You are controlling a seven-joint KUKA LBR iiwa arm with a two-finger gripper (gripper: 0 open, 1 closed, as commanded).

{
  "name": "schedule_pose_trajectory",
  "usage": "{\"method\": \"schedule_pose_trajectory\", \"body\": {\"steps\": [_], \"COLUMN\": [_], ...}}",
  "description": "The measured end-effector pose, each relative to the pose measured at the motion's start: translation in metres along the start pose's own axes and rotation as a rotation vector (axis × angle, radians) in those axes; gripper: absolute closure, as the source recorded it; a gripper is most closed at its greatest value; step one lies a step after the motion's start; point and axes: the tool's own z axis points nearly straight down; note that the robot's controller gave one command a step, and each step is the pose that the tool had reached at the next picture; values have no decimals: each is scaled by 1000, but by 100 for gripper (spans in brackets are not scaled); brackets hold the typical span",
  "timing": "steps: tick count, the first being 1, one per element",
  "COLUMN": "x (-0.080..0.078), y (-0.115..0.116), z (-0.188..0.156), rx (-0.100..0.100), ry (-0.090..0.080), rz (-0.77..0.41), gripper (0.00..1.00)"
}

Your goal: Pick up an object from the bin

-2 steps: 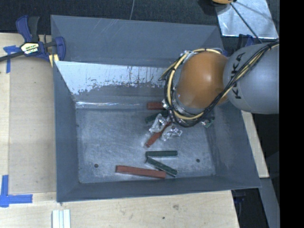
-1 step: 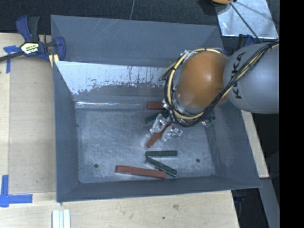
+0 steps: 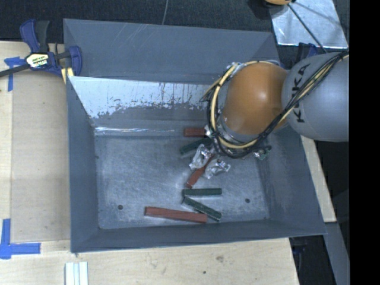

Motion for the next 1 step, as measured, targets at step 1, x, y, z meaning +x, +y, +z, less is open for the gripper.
{"method": "schedule_pose_trajectory", "body": {"steps": [1], "x": [0], "y": [0], "z": [-18], "rx": [-3], "ry": [4], "rz": [2], "gripper": [100]}}
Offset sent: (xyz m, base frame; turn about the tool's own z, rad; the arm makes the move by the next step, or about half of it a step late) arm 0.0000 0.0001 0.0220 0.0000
